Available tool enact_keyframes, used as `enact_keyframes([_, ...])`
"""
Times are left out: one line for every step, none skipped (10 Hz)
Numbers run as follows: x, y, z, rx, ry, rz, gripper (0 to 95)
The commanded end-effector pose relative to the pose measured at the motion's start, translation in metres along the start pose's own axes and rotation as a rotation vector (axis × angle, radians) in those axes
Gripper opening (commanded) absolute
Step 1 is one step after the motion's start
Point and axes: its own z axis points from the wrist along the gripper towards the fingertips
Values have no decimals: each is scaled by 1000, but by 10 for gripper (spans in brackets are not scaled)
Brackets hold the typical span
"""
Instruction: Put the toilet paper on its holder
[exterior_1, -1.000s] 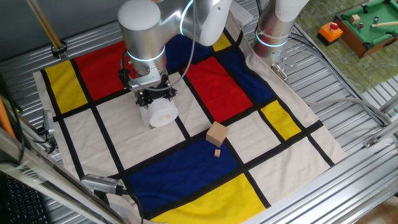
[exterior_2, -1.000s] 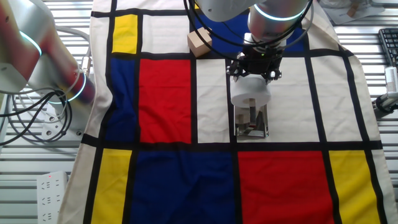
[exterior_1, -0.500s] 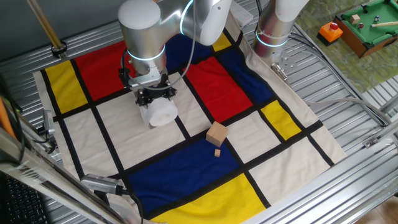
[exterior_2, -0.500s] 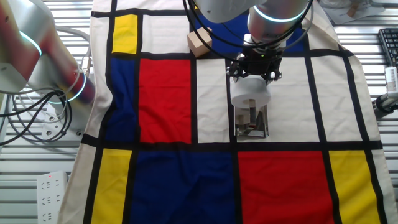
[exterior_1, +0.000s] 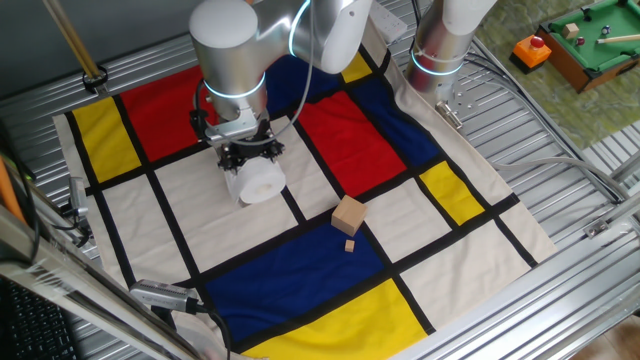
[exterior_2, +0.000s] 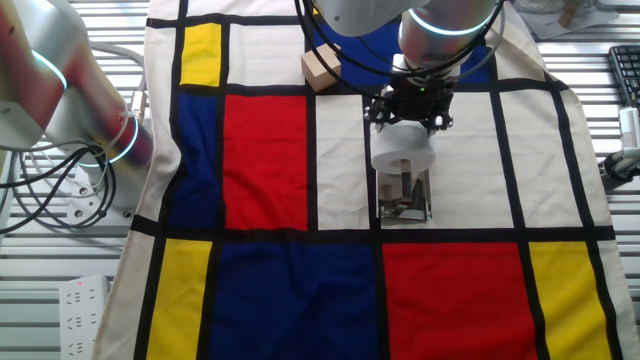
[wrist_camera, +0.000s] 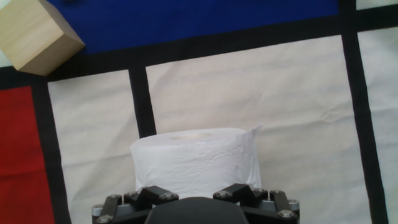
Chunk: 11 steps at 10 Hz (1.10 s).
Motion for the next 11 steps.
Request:
enact_keyframes([0, 0, 0, 0, 1, 2, 0])
enact_keyframes([-1, -1, -1, 0, 2, 1, 0])
enact_keyframes([-1, -2, -1, 0, 2, 1, 0])
enact_keyframes([-1, -2, -1, 0, 3, 3, 0])
enact_keyframes([-1, -2, -1, 0, 3, 3, 0])
enact_keyframes([-1, -2, -1, -1, 1, 3, 0])
enact_keyframes([-1, -2, -1, -1, 1, 4, 0])
enact_keyframes([-1, -2, -1, -1, -3, 14, 0])
enact_keyframes([-1, -2, -2, -1, -1, 24, 0])
enact_keyframes([-1, -2, -2, -1, -2, 32, 0])
enact_keyframes([-1, -2, -2, -1, -4, 37, 0])
